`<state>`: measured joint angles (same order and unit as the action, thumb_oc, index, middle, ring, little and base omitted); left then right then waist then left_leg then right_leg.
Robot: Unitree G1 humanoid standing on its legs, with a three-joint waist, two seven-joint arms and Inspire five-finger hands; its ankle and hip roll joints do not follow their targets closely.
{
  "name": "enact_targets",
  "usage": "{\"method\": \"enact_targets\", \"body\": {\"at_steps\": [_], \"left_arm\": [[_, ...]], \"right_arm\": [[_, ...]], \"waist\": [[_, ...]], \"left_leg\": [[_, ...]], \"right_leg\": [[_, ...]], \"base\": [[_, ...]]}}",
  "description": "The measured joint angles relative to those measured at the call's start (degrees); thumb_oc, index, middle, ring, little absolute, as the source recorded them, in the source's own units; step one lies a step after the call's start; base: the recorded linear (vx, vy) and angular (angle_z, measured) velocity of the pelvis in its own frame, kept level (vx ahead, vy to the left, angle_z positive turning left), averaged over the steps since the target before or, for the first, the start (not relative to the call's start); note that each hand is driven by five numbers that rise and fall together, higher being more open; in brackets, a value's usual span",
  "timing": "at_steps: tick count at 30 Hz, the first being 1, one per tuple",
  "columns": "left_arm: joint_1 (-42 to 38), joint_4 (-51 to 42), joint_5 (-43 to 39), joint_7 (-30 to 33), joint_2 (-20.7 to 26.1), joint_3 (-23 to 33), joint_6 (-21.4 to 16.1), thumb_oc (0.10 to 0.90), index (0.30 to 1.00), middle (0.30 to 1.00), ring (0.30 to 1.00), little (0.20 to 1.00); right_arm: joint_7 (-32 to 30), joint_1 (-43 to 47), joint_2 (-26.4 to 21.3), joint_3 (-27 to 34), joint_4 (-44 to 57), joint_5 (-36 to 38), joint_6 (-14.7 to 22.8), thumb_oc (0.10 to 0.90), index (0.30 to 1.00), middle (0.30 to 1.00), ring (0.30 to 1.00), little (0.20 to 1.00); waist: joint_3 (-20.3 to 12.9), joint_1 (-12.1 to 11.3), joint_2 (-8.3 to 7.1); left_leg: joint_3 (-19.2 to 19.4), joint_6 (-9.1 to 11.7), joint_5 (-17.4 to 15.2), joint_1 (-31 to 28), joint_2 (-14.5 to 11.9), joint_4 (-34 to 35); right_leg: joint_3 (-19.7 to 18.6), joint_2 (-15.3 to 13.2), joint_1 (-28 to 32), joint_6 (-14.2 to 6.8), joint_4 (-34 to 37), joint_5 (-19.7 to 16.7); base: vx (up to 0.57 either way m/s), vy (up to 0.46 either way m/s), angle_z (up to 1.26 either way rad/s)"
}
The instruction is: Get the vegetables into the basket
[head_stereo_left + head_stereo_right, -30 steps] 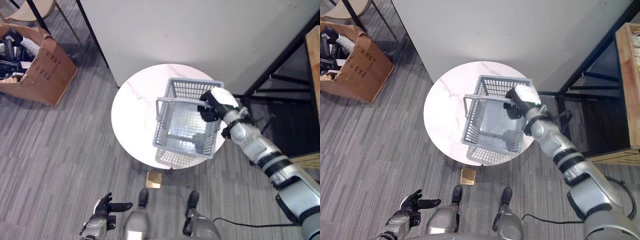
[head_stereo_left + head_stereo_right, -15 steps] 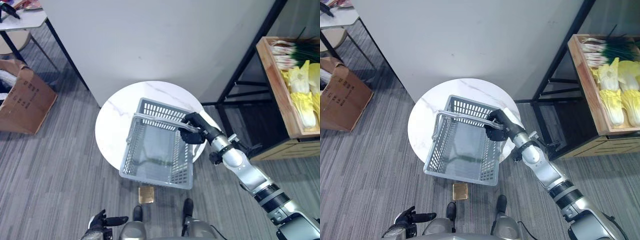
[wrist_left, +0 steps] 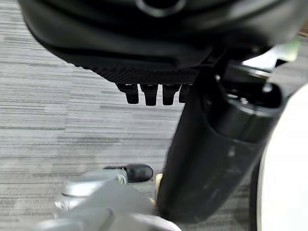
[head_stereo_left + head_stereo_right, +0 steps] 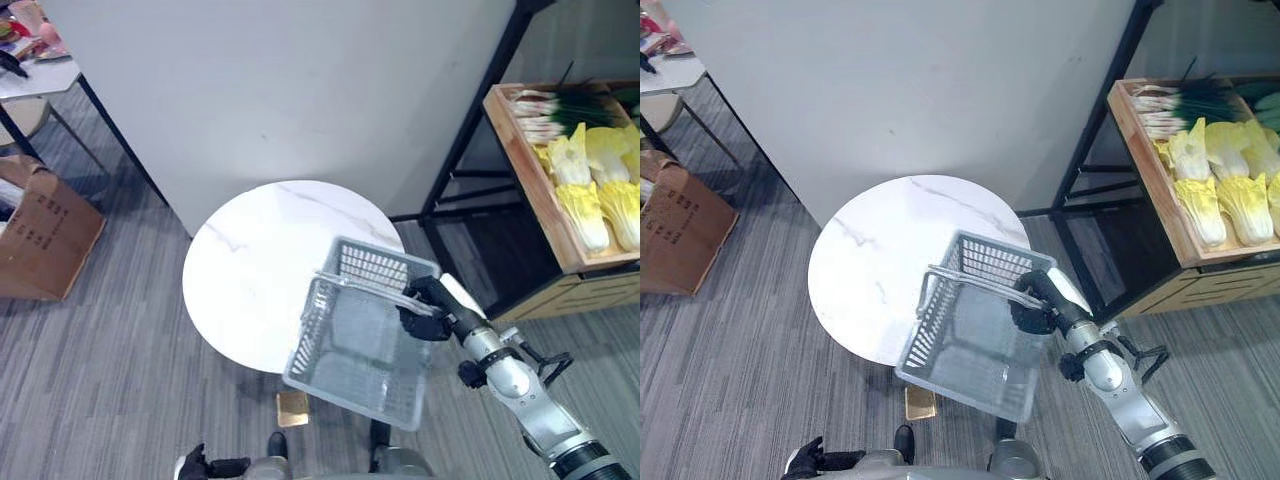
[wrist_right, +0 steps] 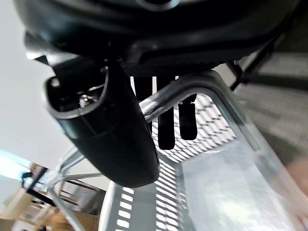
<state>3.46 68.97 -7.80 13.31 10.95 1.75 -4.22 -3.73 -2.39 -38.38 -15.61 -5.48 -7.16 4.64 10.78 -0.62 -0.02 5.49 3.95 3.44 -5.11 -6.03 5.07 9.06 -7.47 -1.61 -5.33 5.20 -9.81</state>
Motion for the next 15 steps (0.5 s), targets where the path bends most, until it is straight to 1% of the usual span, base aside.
{"method": "enact_targets", "body": {"at_steps": [3, 5, 6, 9, 10, 11, 14, 15], "left_arm": [[0.2, 0.0, 0.6, 0.5, 0.2, 0.0, -0.2, 0.9, 1.0, 1.0, 1.0, 1.0], [0.0, -0.1, 1.1, 0.5, 0.2, -0.1, -1.0, 0.9, 1.0, 1.0, 1.0, 1.0], [-0.1, -0.1, 1.1, 0.5, 0.2, -0.1, -1.5, 0.9, 1.0, 1.0, 1.0, 1.0], [0.1, -0.8, 1.6, 0.6, 0.2, -0.8, -1.6, 0.9, 1.0, 1.0, 1.0, 1.0], [0.6, -2.6, 4.7, 1.8, 0.7, -4.4, -1.7, 0.9, 1.0, 1.0, 1.0, 1.0], [0.9, -4.4, 6.1, 1.9, 0.9, -6.0, -2.3, 0.9, 1.0, 1.0, 1.0, 1.0], [1.0, -8.1, 9.4, 2.4, 2.3, -9.1, -3.9, 0.9, 1.0, 1.0, 1.0, 1.0], [0.9, -8.3, 9.6, 2.5, 2.6, -8.8, -4.5, 0.9, 1.0, 1.0, 1.0, 1.0]], "right_arm": [[-0.2, 0.0, -0.2, 0.0, 0.0, -2.0, 0.1, 0.4, 0.3, 0.3, 0.3, 0.3], [-0.7, 0.0, -0.2, 0.0, 0.0, -2.6, 0.4, 0.4, 0.3, 0.3, 0.3, 0.3], [-1.0, 0.0, -0.3, 0.0, 0.0, -4.2, 0.9, 0.4, 0.3, 0.3, 0.3, 0.3], [-1.4, 0.0, -0.3, 0.0, 0.0, -5.6, 1.2, 0.4, 0.3, 0.3, 0.3, 0.3], [-1.9, 0.0, -0.6, 0.0, 0.0, -6.5, 1.2, 0.4, 0.3, 0.3, 0.3, 0.3], [-2.5, 0.0, -0.7, 0.0, 0.0, -6.5, 1.3, 0.4, 0.3, 0.3, 0.3, 0.3], [-3.5, 0.0, -0.7, 0.1, 0.0, -6.5, 2.5, 0.4, 0.3, 0.3, 0.3, 0.3], [-3.6, 0.0, -0.7, 0.1, 0.0, -6.5, 2.6, 0.4, 0.3, 0.3, 0.3, 0.3]], "waist": [[0.0, 0.2, 0.01], [0.0, 0.3, 0.01], [0.0, 0.3, 0.01], [0.0, 0.2, 0.0], [0.0, 0.1, 0.02], [0.1, 0.0, -0.02], [0.9, -0.1, -0.05], [0.9, -0.1, -0.05]], "left_leg": [[0.0, -0.2, -0.1, -0.1, 0.0, 0.0], [0.0, -0.3, -0.2, -0.1, 0.0, 0.2], [0.0, -0.4, -0.2, -0.2, 0.0, 0.2], [0.1, -0.3, -0.2, -0.3, 0.0, 0.2], [0.1, -0.3, -0.1, -0.5, 0.0, 0.1], [0.0, -0.2, -0.1, -0.5, 0.0, 0.0], [-0.2, -0.3, -0.1, -0.5, 0.0, 0.3], [-0.2, -0.4, -0.3, -0.4, 0.0, 0.3]], "right_leg": [[-0.1, 0.0, 0.0, 0.0, 0.0, 0.0], [-0.1, 0.0, 0.0, 0.0, 0.0, 0.0], [-0.1, 0.0, 0.1, 0.0, 0.0, 0.0], [-0.3, 0.0, 0.2, 0.0, 0.1, 0.0], [-0.2, 0.0, 0.4, -0.1, 0.1, 0.0], [-0.1, 0.0, 0.5, -0.1, 0.1, 0.0], [0.2, 0.0, 0.7, -0.1, 0.1, 0.0], [0.2, 0.0, 0.7, -0.2, 0.1, 0.1]], "base": [[0.0, 0.0, 0.0], [0.0, 0.0, 0.0], [0.01, 0.002, -0.03], [0.0, -0.001, -0.01], [-0.01, -0.003, 0.04], [-0.01, 0.004, 0.06], [0.0, 0.02, 0.04], [0.01, 0.04, 0.03]]}}
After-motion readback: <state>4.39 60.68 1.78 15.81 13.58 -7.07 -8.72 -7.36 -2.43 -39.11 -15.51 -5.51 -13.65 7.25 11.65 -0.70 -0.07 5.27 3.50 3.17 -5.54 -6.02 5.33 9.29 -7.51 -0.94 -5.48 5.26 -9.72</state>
